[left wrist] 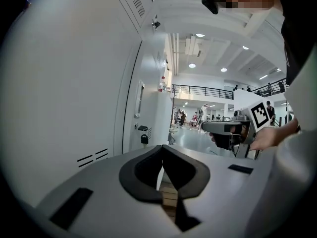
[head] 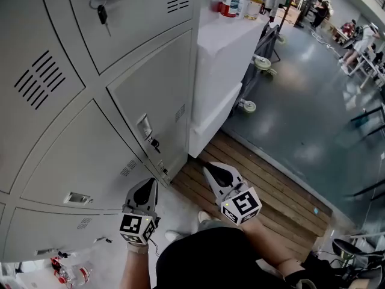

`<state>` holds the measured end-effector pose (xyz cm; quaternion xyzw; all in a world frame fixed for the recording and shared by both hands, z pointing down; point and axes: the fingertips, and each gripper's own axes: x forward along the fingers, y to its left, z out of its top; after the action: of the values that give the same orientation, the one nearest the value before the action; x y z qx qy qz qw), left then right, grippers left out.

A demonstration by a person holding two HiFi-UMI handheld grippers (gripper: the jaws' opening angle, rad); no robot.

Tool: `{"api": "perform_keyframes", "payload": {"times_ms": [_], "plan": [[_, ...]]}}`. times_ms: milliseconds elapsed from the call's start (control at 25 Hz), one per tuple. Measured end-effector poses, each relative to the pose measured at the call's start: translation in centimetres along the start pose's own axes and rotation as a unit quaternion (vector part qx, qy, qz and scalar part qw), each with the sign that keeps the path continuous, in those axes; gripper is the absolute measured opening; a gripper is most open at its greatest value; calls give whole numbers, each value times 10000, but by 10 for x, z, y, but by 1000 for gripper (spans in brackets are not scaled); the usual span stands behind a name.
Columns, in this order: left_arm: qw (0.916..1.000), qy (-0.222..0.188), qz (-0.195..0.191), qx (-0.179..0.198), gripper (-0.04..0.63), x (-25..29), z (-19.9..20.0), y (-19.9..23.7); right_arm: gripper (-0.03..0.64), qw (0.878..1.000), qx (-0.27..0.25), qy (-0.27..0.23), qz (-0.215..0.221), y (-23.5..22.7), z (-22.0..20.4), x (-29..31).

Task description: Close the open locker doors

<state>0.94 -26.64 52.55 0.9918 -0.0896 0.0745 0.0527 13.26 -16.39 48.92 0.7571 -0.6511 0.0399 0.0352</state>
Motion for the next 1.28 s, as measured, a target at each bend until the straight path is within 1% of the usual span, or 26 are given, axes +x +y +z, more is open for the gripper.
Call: {"api": "perform_keyframes", "payload": {"times_ms": [280,400,520,720,920,1080,1280], "plan": [[9993,112,-324,129,20,12,-4,-15,51,9995,173,189,-161,3,-24,-20],[9990,113,-392,158,20,13,-6,-21,51,9993,237,247,-161,4,-31,-22],[9986,155,-440,265,20,13,-9,-25,51,9992,256,284,-113,8,-35,-21],[9987,280,-381,214,20,8,-19,-24,51,9994,206,283,75,18,-33,-17],[9990,304,-273,159,20,2,-24,-21,51,9993,178,292,167,25,-33,-12],[9990,316,-258,191,20,-1,-26,-21,51,9990,192,319,236,30,-35,-10],[9993,317,-205,85,20,-3,-32,-20,51,9987,208,372,294,36,-38,-7]]}}
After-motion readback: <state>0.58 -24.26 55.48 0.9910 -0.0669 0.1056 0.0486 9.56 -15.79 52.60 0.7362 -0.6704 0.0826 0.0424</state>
